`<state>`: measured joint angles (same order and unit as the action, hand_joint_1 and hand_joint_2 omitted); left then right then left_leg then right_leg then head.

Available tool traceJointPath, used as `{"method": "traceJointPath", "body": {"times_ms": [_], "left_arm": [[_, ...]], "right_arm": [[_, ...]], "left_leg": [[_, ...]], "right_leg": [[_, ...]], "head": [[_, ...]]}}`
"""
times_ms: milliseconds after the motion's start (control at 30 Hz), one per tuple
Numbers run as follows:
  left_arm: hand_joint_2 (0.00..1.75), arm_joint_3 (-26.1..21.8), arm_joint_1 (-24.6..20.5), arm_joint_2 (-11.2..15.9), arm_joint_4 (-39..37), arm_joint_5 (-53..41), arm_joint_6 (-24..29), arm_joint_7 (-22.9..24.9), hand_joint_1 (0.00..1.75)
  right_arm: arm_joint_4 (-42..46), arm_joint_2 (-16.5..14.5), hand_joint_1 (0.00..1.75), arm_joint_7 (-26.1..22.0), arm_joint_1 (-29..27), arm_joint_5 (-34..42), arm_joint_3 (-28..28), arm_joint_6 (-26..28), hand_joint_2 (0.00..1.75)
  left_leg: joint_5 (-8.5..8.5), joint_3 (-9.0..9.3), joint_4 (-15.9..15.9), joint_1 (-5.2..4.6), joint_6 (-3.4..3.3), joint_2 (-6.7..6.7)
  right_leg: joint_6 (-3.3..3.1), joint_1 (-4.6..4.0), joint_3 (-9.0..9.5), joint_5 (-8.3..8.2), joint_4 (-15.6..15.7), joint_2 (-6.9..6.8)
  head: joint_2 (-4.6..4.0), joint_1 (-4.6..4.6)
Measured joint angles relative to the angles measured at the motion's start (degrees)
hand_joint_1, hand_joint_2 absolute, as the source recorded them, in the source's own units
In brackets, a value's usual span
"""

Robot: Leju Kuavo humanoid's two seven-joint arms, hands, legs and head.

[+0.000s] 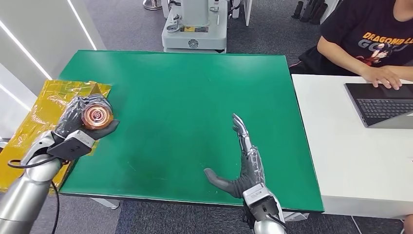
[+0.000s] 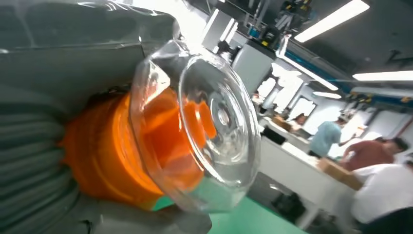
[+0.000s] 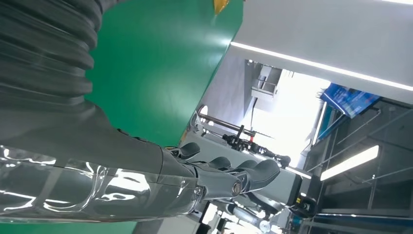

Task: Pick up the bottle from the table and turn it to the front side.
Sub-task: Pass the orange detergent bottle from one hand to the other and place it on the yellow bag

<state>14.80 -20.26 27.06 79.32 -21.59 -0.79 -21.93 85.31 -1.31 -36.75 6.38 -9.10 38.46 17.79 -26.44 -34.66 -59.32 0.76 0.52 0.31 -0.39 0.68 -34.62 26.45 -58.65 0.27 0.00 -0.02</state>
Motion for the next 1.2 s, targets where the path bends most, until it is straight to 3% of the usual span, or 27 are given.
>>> {"method": "traceJointPath", "body": {"times_ms": [133,267,500,600,700,867,1033,1200], "left_arm": [[1.75,-1.16,-0.02,7.03,1.32,-3.95,0.1,2.13,1.75],[1.75,-1.5,-0.95,11.73,1.88,-7.2,-0.25,3.96,1.75],[1.75,-0.42,-4.45,16.68,1.64,-14.58,-0.92,6.77,1.75],[1.75,1.98,-8.4,17.5,-0.87,-20.08,-3.58,6.93,1.75],[1.75,7.12,-14.86,16.28,-8.31,-26.71,-4.13,5.84,1.75],[1.75,16.59,-23.02,9.89,-24.91,-33.83,0.82,5.65,1.75],[1.75,21.24,-25.74,4.09,-37.28,-36.29,3.88,5.69,1.75],[1.75,23.13,-26.21,0.8,-45.16,-36.98,4.17,5.7,1.75]], "right_arm": [[1.55,0.16,0.0,-0.09,-1.38,-0.21,-0.04,0.07,1.75],[2.76,0.22,0.0,0.11,-2.0,-0.49,-0.04,0.07,1.75],[4.03,0.22,0.0,0.56,-2.62,-0.83,-0.04,-0.18,1.75],[4.77,0.19,0.0,0.3,-2.77,-0.2,-0.04,-0.61,1.75],[6.21,-0.07,0.0,-0.62,-3.06,1.1,-0.2,-0.97,1.75],[9.77,-0.94,0.0,-0.81,-3.49,2.51,-0.67,-0.04,1.75],[12.93,-1.2,0.0,-0.95,-3.51,3.13,-0.96,3.48,1.75],[15.62,-1.2,0.0,-1.32,-3.51,3.17,-1.0,5.38,1.75]], "left_leg": [[0.0,0.0,0.0,0.01,0.01,-0.01],[0.0,0.0,0.0,0.0,0.01,-0.02],[0.0,0.0,-0.02,-0.01,0.0,-0.02],[0.0,0.0,-0.03,-0.02,0.0,-0.11],[0.02,0.01,-0.05,-0.03,0.02,-0.2],[0.08,0.02,-0.05,-0.06,0.06,-0.17],[0.06,0.01,-0.07,-0.08,0.06,-0.09],[0.03,0.0,-0.06,-0.07,0.06,-0.06]], "right_leg": [[-0.01,-0.01,-0.03,0.01,0.02,-0.01],[-0.02,-0.01,-0.03,0.01,0.02,-0.04],[-0.02,0.0,-0.03,0.0,0.03,-0.04],[-0.01,0.01,-0.03,0.01,0.06,-0.13],[-0.01,0.02,0.01,0.0,0.06,-0.22],[-0.04,0.04,0.05,-0.06,0.03,-0.17],[-0.01,0.06,0.03,-0.09,0.06,-0.08],[-0.01,0.06,0.0,-0.07,0.07,-0.05]], "head": [[0.0,-0.01],[0.0,0.01],[0.0,0.01],[0.0,0.01],[0.0,0.0],[0.0,0.0],[0.0,0.01],[0.0,0.01]]}}
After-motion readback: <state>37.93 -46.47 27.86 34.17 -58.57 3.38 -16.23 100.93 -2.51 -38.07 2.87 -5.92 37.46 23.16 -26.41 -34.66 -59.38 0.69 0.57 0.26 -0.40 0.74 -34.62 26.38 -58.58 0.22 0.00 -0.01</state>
